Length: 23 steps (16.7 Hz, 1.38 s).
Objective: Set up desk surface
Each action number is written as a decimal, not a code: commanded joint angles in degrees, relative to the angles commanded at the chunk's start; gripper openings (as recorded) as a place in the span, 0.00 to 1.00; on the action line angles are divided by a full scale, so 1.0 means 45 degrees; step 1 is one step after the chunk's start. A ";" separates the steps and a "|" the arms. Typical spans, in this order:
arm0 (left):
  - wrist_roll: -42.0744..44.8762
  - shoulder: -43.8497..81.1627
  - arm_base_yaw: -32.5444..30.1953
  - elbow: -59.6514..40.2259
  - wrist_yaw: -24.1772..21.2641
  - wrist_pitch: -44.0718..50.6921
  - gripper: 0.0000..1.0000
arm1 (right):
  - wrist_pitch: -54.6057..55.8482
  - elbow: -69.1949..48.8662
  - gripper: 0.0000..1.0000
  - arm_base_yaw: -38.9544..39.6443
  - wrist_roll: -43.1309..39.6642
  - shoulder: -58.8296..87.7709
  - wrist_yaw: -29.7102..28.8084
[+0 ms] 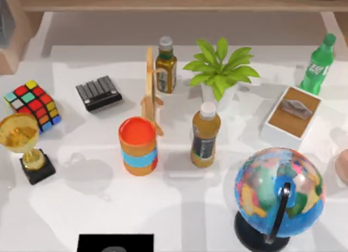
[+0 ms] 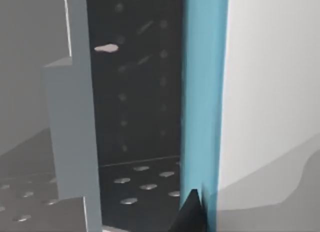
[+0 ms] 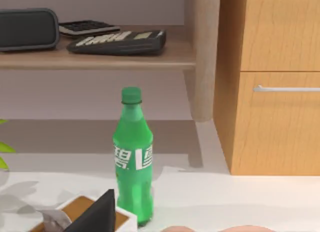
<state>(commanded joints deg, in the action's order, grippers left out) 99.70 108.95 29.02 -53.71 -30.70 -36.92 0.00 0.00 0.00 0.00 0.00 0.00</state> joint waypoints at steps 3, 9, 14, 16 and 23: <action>0.0000 0.0000 0.0000 0.0000 0.0000 0.0000 0.00 | 0.0000 0.0000 1.00 0.0000 0.0000 0.0000 0.0000; -0.0116 0.0628 -0.0252 -0.0887 0.0304 0.0067 0.00 | 0.0000 0.0000 1.00 0.0000 0.0000 0.0000 0.0000; -0.0182 0.1162 -0.0509 -0.1404 0.0465 0.0147 0.00 | 0.0000 0.0000 1.00 0.0000 0.0000 0.0000 0.0000; -0.0182 0.1162 -0.0509 -0.1404 0.0465 0.0147 0.08 | 0.0000 0.0000 1.00 0.0000 0.0000 0.0000 0.0000; -0.0182 0.1162 -0.0509 -0.1404 0.0465 0.0147 0.60 | 0.0000 0.0000 1.00 0.0000 0.0000 0.0000 0.0000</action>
<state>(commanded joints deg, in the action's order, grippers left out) 98.89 114.18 26.73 -60.03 -28.61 -36.26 0.00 0.00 0.00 0.00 0.00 0.00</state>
